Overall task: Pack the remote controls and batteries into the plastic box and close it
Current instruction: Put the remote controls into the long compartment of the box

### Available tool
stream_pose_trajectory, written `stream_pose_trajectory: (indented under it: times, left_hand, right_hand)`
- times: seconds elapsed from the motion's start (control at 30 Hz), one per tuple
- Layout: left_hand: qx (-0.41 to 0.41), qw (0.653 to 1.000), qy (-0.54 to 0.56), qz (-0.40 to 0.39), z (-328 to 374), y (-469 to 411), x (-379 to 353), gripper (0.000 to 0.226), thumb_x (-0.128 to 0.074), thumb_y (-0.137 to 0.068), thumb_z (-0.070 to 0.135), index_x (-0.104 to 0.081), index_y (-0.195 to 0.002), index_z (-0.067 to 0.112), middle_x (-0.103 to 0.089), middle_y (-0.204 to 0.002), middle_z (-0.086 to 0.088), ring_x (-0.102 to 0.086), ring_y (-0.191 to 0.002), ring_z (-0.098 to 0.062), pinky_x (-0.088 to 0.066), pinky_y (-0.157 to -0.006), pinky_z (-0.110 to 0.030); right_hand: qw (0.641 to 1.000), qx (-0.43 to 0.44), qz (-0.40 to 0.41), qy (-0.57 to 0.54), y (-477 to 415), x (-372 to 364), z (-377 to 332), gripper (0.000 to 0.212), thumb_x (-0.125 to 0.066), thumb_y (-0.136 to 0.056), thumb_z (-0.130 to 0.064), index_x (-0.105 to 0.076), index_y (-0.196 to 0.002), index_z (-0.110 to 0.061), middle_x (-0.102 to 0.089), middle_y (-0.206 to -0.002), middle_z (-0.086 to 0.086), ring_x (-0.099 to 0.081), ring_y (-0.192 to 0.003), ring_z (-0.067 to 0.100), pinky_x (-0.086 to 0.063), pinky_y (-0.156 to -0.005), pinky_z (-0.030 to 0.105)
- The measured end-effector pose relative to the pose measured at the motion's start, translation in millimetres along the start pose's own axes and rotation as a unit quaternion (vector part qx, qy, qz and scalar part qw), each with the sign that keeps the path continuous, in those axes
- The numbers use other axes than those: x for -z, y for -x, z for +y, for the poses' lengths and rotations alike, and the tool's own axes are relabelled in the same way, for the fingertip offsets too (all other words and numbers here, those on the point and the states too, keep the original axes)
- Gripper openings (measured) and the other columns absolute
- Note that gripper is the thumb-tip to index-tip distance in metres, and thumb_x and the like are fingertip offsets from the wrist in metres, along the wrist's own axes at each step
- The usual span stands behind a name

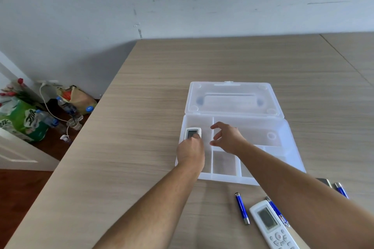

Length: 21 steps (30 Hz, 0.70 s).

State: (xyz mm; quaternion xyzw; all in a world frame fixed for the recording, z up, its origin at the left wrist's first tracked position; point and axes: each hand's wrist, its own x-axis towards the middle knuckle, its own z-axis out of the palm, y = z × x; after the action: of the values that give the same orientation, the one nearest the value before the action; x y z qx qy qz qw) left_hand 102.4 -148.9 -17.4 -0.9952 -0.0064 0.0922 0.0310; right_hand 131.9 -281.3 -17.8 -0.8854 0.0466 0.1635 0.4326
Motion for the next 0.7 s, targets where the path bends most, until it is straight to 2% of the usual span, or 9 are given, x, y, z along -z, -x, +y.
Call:
stream_pose_trajectory:
  times: [0.13,0.2,0.3,0.37,0.47,0.57,0.63,0.7]
  left_hand:
    - [-0.008,1.000,0.003,-0.006,-4,-1,0,0.036,-0.065,-0.085,0.020,-0.053,-0.117,0.011,-0.070,-0.104,-0.007,-0.068,-0.096,-0.026,-0.041,-0.061,-0.028]
    - [-0.003,1.000,0.024,-0.015,-8,-2,1,0.037,-0.065,-0.085,0.026,-0.053,-0.116,0.012,-0.070,-0.105,-0.006,-0.068,-0.097,-0.026,-0.041,-0.062,-0.028]
    - [-0.006,0.998,0.056,-0.027,-14,-1,7,0.040,-0.063,-0.085,0.037,-0.053,-0.115,0.011,-0.069,-0.105,-0.006,-0.067,-0.097,-0.027,-0.041,-0.062,-0.029]
    - [-0.017,0.998,0.063,-0.020,-17,0,15,0.038,-0.058,-0.087,0.040,-0.054,-0.113,0.012,-0.069,-0.103,-0.005,-0.066,-0.096,-0.027,-0.041,-0.061,-0.029]
    - [-0.042,0.996,0.071,0.014,-13,2,41,0.029,-0.052,-0.088,0.038,-0.053,-0.105,0.014,-0.068,-0.100,-0.004,-0.065,-0.092,-0.027,-0.039,-0.060,-0.029]
    - [-0.108,0.989,0.080,0.059,10,14,71,0.022,-0.051,-0.088,0.037,-0.051,-0.094,0.016,-0.066,-0.096,-0.005,-0.062,-0.084,-0.028,-0.038,-0.061,-0.029]
    - [-0.182,0.975,0.099,0.078,37,31,82,0.024,-0.053,-0.086,0.038,-0.054,-0.095,0.015,-0.067,-0.093,-0.006,-0.063,-0.084,-0.029,-0.039,-0.062,-0.029]
    - [-0.266,0.956,0.111,0.062,68,53,83,0.026,-0.055,-0.085,0.038,-0.056,-0.099,0.016,-0.067,-0.096,-0.006,-0.064,-0.088,-0.030,-0.037,-0.064,-0.028]
  right_hand:
    - [1.000,0.000,0.002,-0.001,-2,-1,1,0.047,-0.075,-0.077,-0.019,-0.056,-0.120,-0.024,-0.057,-0.077,-0.006,-0.058,-0.078,0.017,-0.042,-0.049,0.020]
    - [1.000,0.005,0.007,0.002,-1,-2,2,0.047,-0.075,-0.077,-0.019,-0.057,-0.120,-0.024,-0.057,-0.075,-0.007,-0.058,-0.078,0.016,-0.046,-0.056,0.022]
    - [1.000,0.017,0.020,0.014,5,0,3,0.043,-0.071,-0.080,-0.021,-0.058,-0.121,-0.023,-0.062,-0.085,-0.002,-0.057,-0.080,0.016,-0.048,-0.068,0.025]
    - [0.999,0.025,0.037,0.013,9,7,2,0.033,-0.063,-0.085,-0.025,-0.059,-0.118,-0.022,-0.065,-0.091,-0.001,-0.058,-0.075,0.014,-0.047,-0.061,0.021]
    - [0.995,0.029,0.094,0.015,19,33,-6,0.023,-0.053,-0.089,-0.025,-0.063,-0.109,-0.022,-0.062,-0.082,-0.007,-0.052,-0.059,0.008,-0.039,-0.045,0.018]
    - [0.989,0.026,0.147,0.008,40,67,-7,0.020,-0.051,-0.089,-0.020,-0.066,-0.101,-0.020,-0.062,-0.074,-0.007,-0.056,-0.064,0.017,-0.040,-0.050,0.020]
    - [0.985,0.019,0.173,0.010,61,86,3,0.018,-0.051,-0.089,-0.020,-0.067,-0.098,-0.019,-0.069,-0.082,-0.001,-0.061,-0.074,0.022,-0.043,-0.053,0.022]
    - [0.979,0.014,0.204,0.022,84,102,19,0.018,-0.052,-0.087,-0.021,-0.068,-0.092,-0.016,-0.072,-0.085,0.004,-0.064,-0.078,0.024,-0.047,-0.060,0.026]
